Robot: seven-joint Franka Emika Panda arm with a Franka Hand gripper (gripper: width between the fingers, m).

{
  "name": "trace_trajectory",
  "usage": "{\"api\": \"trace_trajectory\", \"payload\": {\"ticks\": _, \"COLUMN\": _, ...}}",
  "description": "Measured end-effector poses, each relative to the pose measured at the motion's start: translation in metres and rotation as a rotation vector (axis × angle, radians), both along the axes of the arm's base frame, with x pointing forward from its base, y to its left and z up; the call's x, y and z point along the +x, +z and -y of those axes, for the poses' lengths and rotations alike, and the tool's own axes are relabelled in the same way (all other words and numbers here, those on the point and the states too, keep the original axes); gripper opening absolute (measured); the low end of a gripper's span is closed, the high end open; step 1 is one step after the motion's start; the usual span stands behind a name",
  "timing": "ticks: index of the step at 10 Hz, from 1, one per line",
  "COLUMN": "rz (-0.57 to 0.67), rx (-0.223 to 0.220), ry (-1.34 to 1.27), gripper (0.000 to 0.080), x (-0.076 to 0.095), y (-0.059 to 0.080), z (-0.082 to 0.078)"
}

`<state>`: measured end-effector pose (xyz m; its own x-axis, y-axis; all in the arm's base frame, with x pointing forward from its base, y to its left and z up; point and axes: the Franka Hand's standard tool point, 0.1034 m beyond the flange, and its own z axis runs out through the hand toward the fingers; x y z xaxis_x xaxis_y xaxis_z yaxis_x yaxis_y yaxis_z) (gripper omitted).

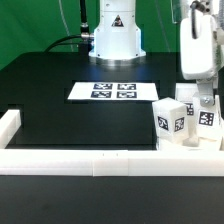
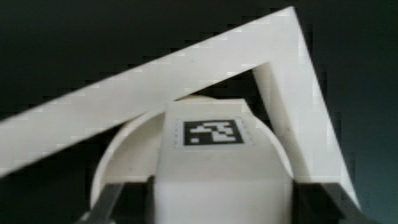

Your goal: Assemble stool

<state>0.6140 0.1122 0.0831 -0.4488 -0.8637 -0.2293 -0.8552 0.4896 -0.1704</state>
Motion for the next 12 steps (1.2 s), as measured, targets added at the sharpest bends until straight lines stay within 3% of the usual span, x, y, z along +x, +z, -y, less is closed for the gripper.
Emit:
{"api": "trace_trajectory", "payload": {"ticks": 2, "rz": 0.003, "rx": -0.005, "ry": 0.022, "gripper": 0.0335, "x": 0.000, "y": 0.001, "z": 0.000}}
{"api": "trace_trajectory", "payload": {"ticks": 3, "rz": 0.012, "rx": -0.012, "ry": 0.073, "gripper": 0.0531, "x": 0.002, "y": 0.008, "z": 0.003}}
{"api": "trace_trajectory", "payload": {"ticks": 4, "rz": 0.029, "rx": -0.003, "ry": 0.080, "gripper": 0.0531, "x": 0.005, "y": 0.020, "z": 0.004}}
{"api": "trace_trajectory", "payload": {"ticks": 5, "rz": 0.048, "rx": 0.002, "ry": 0.098, "gripper": 0.0629, "x": 0.007, "y": 0.031, "z": 0.003}}
{"api": "trace_trajectory", "payload": {"ticks": 6, "rz": 0.065, "rx": 0.004, "ry": 0.124, "gripper": 0.0645, "x": 0.010, "y": 0.040, "z": 0.002}}
{"api": "trace_trajectory", "payload": {"ticks": 8, "rz": 0.068, "rx": -0.014, "ry": 0.176, "gripper": 0.0645, "x": 0.009, "y": 0.037, "z": 0.003}}
{"api": "trace_trajectory", "payload": {"ticks": 10, "rz": 0.085, "rx": -0.068, "ry": 0.362, "gripper": 0.0649, "x": 0.008, "y": 0.034, "z": 0.003}}
{"api": "trace_trajectory", "payload": {"ticks": 12, "rz": 0.057, "rx": -0.157, "ry": 0.681, "gripper": 0.0649, "x": 0.006, "y": 0.030, "z": 0.002}}
